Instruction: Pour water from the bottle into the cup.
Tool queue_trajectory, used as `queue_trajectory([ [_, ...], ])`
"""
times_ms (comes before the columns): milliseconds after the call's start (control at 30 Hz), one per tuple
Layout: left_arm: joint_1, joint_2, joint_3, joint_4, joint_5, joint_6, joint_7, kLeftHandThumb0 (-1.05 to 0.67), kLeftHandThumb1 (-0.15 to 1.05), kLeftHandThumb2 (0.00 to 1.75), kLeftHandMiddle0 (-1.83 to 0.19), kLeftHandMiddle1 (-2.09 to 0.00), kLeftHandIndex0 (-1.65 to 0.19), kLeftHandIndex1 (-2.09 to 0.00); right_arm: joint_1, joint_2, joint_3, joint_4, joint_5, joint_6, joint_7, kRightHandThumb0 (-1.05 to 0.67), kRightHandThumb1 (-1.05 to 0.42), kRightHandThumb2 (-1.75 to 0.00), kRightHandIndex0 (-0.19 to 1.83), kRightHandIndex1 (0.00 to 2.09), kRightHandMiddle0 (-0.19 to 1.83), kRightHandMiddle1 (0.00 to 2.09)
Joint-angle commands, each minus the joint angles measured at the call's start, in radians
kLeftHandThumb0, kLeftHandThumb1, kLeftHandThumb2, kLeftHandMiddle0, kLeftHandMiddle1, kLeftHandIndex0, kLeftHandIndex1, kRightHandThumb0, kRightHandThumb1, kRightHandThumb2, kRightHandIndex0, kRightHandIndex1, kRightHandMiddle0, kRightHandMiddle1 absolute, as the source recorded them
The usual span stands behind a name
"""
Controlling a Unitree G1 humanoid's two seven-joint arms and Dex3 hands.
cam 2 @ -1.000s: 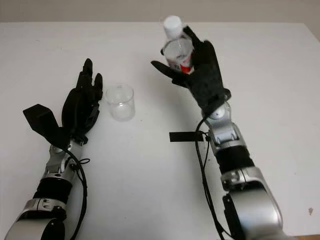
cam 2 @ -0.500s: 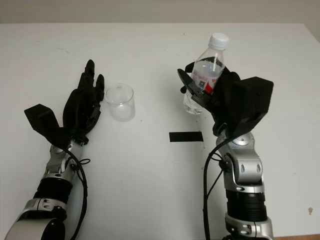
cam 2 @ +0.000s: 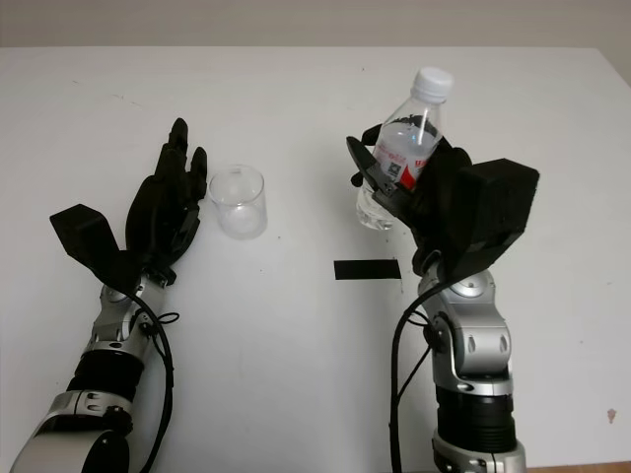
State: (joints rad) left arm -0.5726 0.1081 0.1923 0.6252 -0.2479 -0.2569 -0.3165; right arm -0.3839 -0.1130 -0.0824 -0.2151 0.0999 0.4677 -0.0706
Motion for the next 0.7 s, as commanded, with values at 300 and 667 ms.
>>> queue_trajectory([
  [300,0.037,0.009,-0.002,-0.009,0.001,0.012,-0.024,-0.83,1.05,0.76,0.19,0.00,0.19,0.00,0.132,0.041,0.044,-0.047,-0.025,-0.058,0.038,-0.47,-1.05,-0.43,1.59,2.09,1.19,2.09],
  [667,0.038,0.011,0.002,-0.009,-0.003,0.019,-0.030,-0.83,1.05,0.75,0.19,0.00,0.19,0.00,0.237,0.092,0.035,-0.118,-0.014,-0.046,0.020,-0.45,-1.05,-0.42,1.47,2.09,1.12,2.09],
])
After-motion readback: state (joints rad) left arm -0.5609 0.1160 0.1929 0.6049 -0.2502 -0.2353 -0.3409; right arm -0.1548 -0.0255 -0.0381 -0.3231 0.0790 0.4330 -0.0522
